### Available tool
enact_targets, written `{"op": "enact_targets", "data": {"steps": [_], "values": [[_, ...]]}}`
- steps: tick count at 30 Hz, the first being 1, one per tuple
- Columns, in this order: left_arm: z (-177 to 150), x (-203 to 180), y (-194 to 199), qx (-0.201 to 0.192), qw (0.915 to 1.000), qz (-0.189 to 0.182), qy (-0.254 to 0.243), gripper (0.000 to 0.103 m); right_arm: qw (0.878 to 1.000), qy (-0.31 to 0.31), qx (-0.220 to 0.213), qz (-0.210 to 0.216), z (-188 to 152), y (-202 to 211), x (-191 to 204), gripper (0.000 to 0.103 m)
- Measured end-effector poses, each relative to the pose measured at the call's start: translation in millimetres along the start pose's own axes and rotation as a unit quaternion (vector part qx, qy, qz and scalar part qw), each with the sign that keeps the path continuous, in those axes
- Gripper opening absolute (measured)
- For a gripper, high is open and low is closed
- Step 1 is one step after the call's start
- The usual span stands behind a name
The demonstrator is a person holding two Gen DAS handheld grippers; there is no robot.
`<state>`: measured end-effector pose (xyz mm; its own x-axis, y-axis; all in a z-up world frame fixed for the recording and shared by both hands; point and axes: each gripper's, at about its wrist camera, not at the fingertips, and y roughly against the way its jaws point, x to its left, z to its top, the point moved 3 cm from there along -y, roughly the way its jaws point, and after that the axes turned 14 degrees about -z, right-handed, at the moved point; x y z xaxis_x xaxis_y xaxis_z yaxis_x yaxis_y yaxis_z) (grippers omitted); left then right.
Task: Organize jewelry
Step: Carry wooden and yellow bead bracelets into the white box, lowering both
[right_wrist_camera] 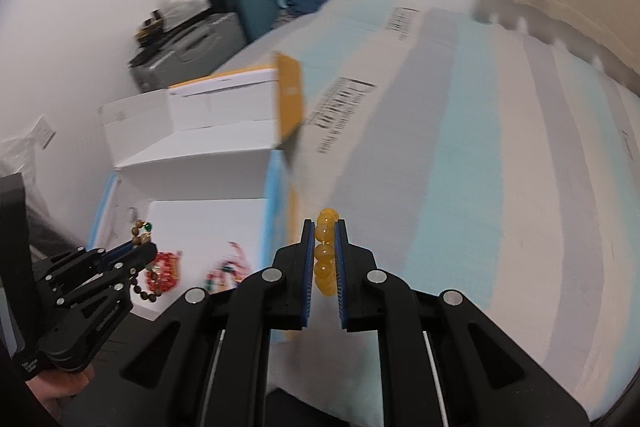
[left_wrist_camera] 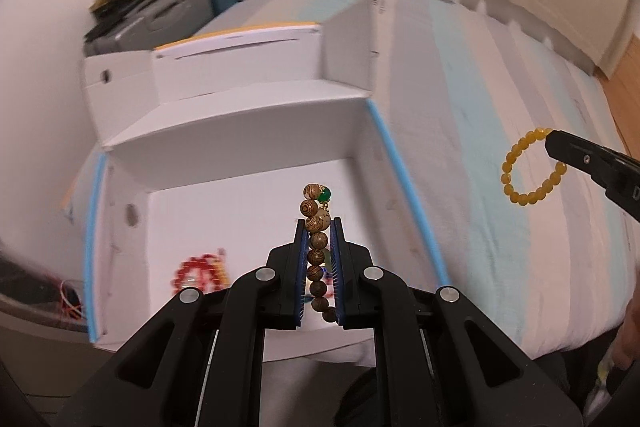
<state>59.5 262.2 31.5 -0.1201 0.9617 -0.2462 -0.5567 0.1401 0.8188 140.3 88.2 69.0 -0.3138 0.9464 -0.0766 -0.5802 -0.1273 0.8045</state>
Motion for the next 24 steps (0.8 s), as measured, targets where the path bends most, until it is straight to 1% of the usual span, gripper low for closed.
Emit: {"op": "enact_targets", "data": {"steps": [2, 5, 8, 11, 15, 17, 24], "values": [[-1, 16, 6, -0.004, 1.0000, 0.003, 0.009, 0.010, 1.000, 0.015, -0.004, 0.015, 3, 1, 24, 0.009], [-5, 41, 13, -0.005, 0.9996, 0.014, 0.022, 0.010, 0.999, 0.030, -0.007, 0.025, 5, 1, 50, 0.009], [-11, 68, 15, 0.000, 0.9989, 0.024, 0.040, 0.010, 0.998, 0.045, -0.002, 0.040, 5, -3, 79, 0.009], [-16, 91, 12, 0.008, 0.9980, 0.026, 0.058, 0.010, 0.997, 0.061, 0.009, 0.050, 2, -12, 106, 0.009], [-21, 115, 2, 0.021, 0.9964, 0.030, 0.077, 0.010, 0.995, 0.084, 0.035, 0.051, -9, -33, 136, 0.009], [-24, 124, -8, 0.034, 0.9953, 0.031, 0.085, 0.010, 0.993, 0.090, 0.051, 0.050, -15, -45, 147, 0.009], [-34, 140, -42, 0.075, 0.9918, 0.035, 0.098, 0.010, 0.989, 0.103, 0.103, 0.037, -32, -87, 165, 0.009]]}}
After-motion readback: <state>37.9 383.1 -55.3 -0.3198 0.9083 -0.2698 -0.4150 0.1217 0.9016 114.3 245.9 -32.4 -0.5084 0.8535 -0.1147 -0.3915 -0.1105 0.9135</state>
